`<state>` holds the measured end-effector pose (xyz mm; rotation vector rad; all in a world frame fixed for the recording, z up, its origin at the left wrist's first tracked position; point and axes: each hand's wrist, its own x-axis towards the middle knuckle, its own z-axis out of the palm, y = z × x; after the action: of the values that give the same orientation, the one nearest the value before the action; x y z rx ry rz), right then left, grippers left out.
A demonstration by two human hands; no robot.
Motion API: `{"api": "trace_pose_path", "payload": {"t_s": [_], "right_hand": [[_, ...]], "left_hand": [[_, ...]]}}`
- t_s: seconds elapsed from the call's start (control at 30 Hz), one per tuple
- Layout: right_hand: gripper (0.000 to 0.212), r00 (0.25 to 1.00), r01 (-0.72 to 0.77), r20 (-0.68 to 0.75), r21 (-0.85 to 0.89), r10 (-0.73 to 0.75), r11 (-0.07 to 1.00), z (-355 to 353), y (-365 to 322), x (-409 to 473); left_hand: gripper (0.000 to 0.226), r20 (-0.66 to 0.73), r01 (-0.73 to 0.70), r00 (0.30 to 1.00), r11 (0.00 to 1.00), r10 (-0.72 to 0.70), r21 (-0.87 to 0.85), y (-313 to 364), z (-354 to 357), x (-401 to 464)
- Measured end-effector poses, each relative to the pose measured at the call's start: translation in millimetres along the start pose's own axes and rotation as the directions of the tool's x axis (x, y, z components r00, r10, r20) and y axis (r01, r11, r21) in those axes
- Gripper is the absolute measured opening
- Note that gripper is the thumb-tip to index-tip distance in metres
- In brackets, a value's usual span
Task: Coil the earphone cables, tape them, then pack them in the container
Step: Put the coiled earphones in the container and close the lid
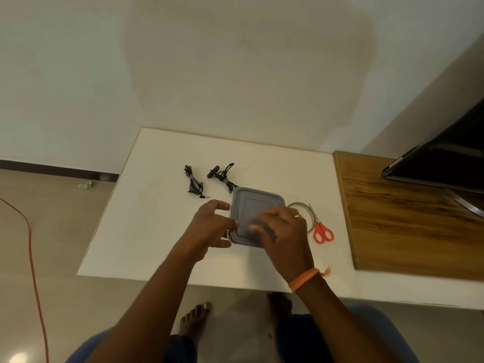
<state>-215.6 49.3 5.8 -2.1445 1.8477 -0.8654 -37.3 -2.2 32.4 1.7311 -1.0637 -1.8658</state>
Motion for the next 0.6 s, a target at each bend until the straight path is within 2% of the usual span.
{"api": "trace_pose_path", "payload": {"t_s": [0.07,0.13,0.2,0.3,0.4,0.5,0.6], "right_hand": [[0.036,0.963,-0.266,-0.026,0.072,0.269,0.961,0.1,2.3,4.7],[0.051,0.893,-0.450,0.054,0.127,0.447,0.884,2.4,10.8,11.0],[0.058,0.837,-0.544,0.155,0.139,0.525,0.827,4.6,20.7,16.6],[0.066,0.774,-0.630,0.230,0.178,0.590,0.756,7.0,26.3,21.2],[0.067,0.754,-0.655,0.266,0.223,0.601,0.722,7.9,28.7,25.6],[0.061,0.760,-0.648,0.294,0.262,0.580,0.715,7.8,31.1,31.2],[0.054,0.766,-0.640,0.298,0.271,0.569,0.719,6.5,30.8,34.6]], "left_hand": [[0.040,0.023,0.012,1.000,0.999,-0.013,0.051,-2.3,-3.9,-0.2],[0.041,0.035,0.021,0.999,0.996,-0.025,0.091,-4.9,-4.3,0.7],[0.040,0.024,0.029,0.999,0.988,-0.033,0.155,-7.3,-2.2,2.2],[0.042,-0.035,0.034,0.999,0.952,-0.024,0.304,-10.1,-3.2,6.3],[0.052,-0.056,0.029,0.998,0.889,-0.004,0.458,-8.0,-5.5,7.2],[0.085,-0.025,-0.109,0.984,0.708,0.176,0.698,-5.3,1.0,3.1],[0.115,0.097,-0.268,0.923,0.439,0.373,0.857,-5.2,15.3,2.4]]}}
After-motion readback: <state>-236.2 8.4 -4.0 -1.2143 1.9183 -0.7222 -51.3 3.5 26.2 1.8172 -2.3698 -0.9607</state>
